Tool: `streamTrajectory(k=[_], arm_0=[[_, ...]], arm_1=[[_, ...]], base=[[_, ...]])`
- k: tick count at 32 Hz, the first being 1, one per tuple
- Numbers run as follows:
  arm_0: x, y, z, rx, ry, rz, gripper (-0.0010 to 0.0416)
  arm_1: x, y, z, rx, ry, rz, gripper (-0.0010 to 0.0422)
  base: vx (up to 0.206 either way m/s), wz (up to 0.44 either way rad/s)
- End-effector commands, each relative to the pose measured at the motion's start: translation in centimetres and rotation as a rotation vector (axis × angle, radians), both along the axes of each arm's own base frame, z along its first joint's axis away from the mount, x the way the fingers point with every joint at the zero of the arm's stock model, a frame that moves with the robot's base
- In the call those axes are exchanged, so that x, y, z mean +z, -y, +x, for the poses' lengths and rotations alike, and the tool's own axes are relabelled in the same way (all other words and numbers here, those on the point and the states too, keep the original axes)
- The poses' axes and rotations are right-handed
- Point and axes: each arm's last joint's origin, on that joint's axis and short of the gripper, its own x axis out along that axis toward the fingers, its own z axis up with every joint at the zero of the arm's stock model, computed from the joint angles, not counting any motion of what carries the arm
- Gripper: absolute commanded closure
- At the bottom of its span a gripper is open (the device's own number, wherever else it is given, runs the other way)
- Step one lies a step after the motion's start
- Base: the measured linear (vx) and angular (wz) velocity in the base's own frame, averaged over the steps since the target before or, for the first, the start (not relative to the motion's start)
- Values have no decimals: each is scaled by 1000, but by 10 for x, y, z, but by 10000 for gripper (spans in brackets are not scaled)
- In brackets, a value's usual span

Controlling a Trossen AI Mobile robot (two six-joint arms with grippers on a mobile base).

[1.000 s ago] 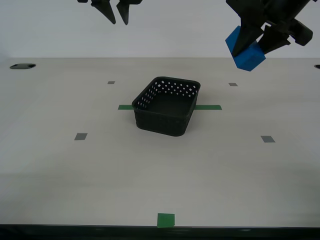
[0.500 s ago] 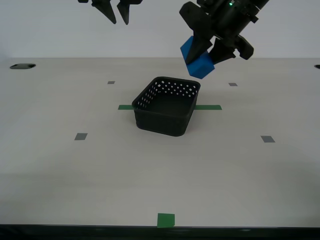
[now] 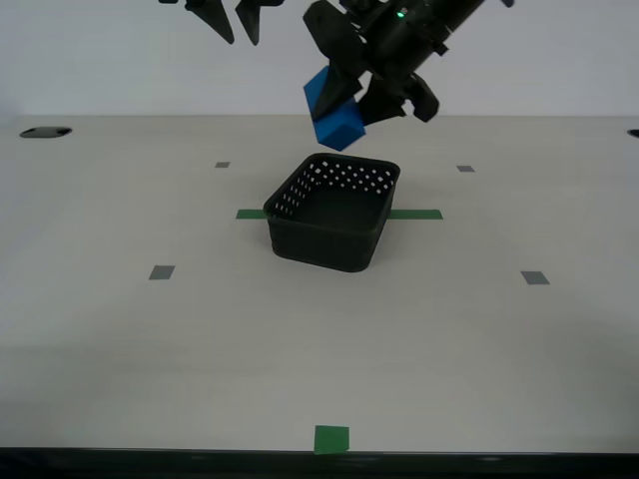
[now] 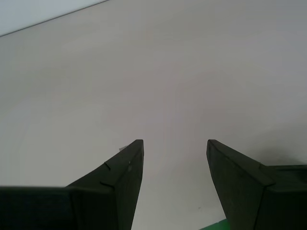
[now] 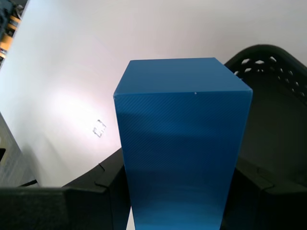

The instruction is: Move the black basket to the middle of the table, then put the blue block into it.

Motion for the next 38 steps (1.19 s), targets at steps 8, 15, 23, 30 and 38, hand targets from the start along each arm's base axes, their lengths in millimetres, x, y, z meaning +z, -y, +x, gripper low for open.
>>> streamTrajectory(k=[8,15,23,30,38], arm_0=[[-11,-2,1,52,-35,-62,283],[-12,0,-1,52,-61,-78,93],[-15,5,1,-4,30,-240,14],[-13,12,3,-37,172,-431,14],[16,27,4,-85,246,-424,15]], arm_1=[[1,1,2,-5,21,-6,236],[2,1,2,-5,28,-9,236],[2,1,3,-5,35,-11,236],[2,1,3,-5,36,-12,236],[2,1,3,-5,41,-13,236]], base=[[0,0],[0,0],[0,0],[0,0],[0,0]])
